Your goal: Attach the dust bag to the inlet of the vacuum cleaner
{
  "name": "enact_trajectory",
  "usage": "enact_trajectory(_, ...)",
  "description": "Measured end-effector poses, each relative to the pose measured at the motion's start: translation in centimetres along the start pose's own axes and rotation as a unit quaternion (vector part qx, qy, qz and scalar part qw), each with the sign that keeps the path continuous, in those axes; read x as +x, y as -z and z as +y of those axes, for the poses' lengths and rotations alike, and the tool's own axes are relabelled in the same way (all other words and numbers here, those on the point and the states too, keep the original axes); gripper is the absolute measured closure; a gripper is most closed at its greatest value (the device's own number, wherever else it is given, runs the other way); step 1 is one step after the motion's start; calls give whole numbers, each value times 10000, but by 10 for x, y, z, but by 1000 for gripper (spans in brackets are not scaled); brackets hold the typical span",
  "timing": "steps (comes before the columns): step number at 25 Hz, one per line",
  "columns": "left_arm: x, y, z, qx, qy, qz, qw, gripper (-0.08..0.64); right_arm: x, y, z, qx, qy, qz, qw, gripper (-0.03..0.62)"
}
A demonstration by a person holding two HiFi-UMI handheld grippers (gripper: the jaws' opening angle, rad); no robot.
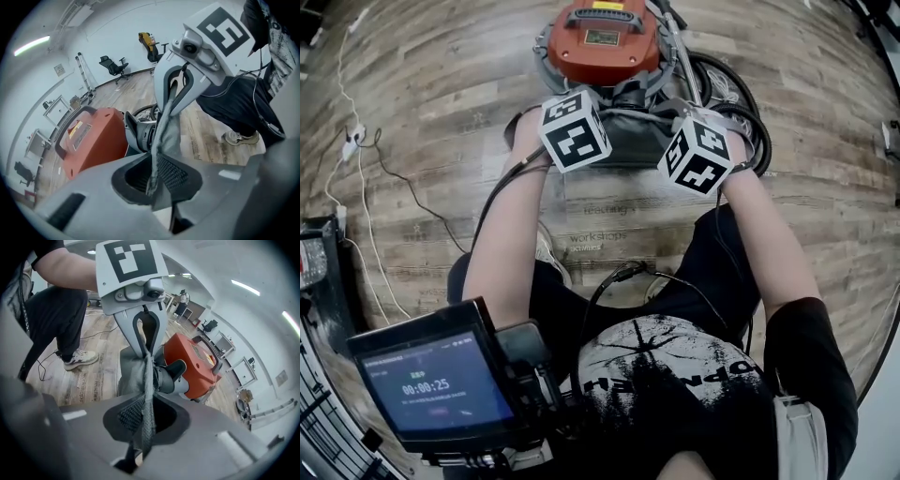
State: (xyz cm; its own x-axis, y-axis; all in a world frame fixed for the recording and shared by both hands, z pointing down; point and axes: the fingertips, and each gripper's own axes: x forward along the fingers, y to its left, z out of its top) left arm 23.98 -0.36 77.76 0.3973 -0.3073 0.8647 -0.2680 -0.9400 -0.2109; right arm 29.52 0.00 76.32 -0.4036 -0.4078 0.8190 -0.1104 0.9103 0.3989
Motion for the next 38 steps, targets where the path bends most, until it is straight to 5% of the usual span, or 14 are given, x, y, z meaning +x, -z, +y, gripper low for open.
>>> enact_trajectory(11,-2,-4,2,1,-235,-145,9996,501,4,5,0,183,-17,33,9998,560)
enact_trajectory(14,-1,0,1,-56,-379,-198,9991,456,3,4,8,303,-190,-52,9993,493)
enact_trajectory(17,-4,-2,-3,-215,-370,-406,9983,384,-1,1,7,462,-140,-250,9985,396)
enact_trajectory(27,-30,-30,2,-728,-448,-1359,9870,361,-20,-30,-13,976,28,-1176,9882,364)
enact_trajectory(30,-43,-36,6,-945,-607,-1760,9780,440,-30,-44,-20,1061,150,-1531,9824,420)
enact_trajectory(33,-66,-44,12,-1381,-865,-2439,9560,550,-46,-61,-32,1072,438,-1956,9738,494)
enact_trajectory(35,-79,-50,13,-1582,-979,-2858,9401,557,-57,-72,-35,1087,565,-2211,9675,569)
enact_trajectory(38,-90,-55,14,-1663,-1144,-3137,9278,557,-64,-83,-33,1108,559,-2444,9617,586)
